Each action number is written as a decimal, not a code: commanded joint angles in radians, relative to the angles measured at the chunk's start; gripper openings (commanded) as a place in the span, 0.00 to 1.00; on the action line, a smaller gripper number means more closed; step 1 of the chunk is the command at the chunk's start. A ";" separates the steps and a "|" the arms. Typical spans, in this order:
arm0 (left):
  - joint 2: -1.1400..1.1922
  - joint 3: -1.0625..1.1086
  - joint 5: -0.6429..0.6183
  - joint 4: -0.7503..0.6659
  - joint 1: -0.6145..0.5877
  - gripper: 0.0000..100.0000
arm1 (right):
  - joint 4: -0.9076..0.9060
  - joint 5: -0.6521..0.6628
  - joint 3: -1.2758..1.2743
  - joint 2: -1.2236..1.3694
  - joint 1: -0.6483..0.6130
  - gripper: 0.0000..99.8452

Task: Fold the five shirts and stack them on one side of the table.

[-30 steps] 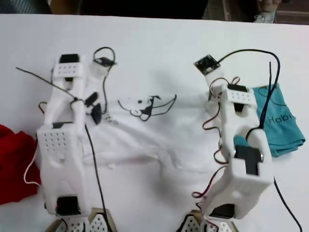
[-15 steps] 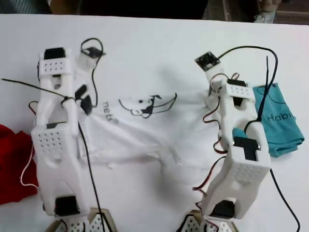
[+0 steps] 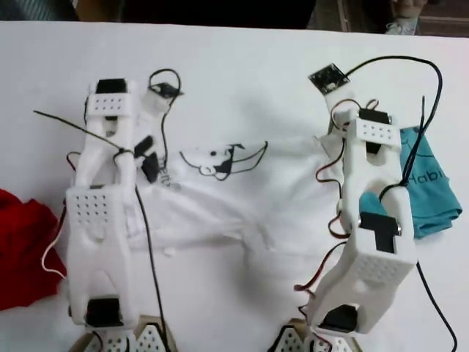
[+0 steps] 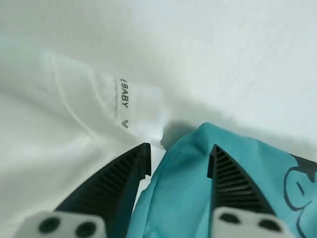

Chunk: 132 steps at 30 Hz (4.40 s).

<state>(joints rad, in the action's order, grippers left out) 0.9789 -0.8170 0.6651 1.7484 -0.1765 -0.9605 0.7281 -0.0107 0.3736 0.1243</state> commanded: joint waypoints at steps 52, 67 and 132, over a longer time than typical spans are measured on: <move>0.043 -0.110 -0.008 0.031 -0.069 0.21 | 0.237 0.000 0.241 0.282 0.297 0.20; 0.043 -0.110 -0.008 0.029 -0.061 0.21 | 0.236 0.089 0.299 0.331 0.446 0.17; -1.030 1.477 -0.103 -0.557 -0.112 0.21 | -0.657 -0.014 -0.170 -0.545 0.027 0.22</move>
<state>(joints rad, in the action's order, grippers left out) -0.0077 0.6651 0.5547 1.1976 -0.2608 -1.6602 0.7050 -0.1427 -0.1158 0.1458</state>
